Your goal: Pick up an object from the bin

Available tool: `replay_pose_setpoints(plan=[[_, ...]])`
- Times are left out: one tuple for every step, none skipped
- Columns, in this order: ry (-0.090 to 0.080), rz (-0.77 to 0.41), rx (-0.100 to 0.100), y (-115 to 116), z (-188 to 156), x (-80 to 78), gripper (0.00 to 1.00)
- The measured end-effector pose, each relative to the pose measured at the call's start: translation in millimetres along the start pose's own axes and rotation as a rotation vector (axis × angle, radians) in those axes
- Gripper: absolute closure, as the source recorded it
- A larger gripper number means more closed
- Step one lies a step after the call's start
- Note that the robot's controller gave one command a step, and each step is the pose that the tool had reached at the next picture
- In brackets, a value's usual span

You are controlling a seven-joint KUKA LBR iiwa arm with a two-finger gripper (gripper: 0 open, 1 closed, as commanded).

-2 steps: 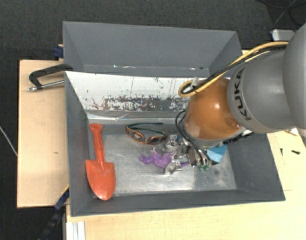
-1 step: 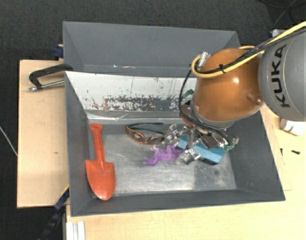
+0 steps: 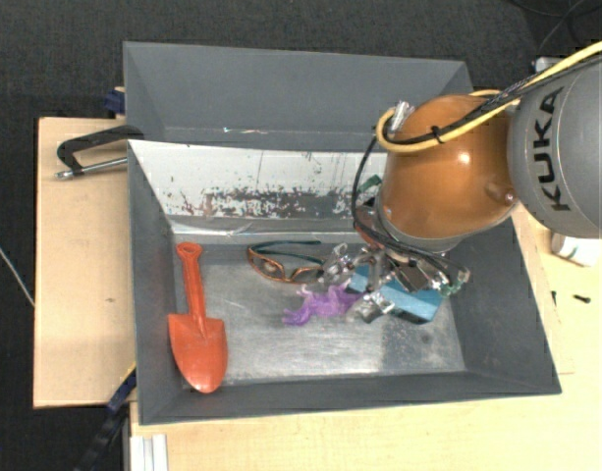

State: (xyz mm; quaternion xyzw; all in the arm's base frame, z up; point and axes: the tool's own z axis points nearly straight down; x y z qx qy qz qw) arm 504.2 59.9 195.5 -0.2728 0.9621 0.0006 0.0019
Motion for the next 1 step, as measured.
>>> replay_pose_setpoints(plan=[[0.003, -0.095, -0.002, -6.3, -29.9, 3.8, 1.00]])
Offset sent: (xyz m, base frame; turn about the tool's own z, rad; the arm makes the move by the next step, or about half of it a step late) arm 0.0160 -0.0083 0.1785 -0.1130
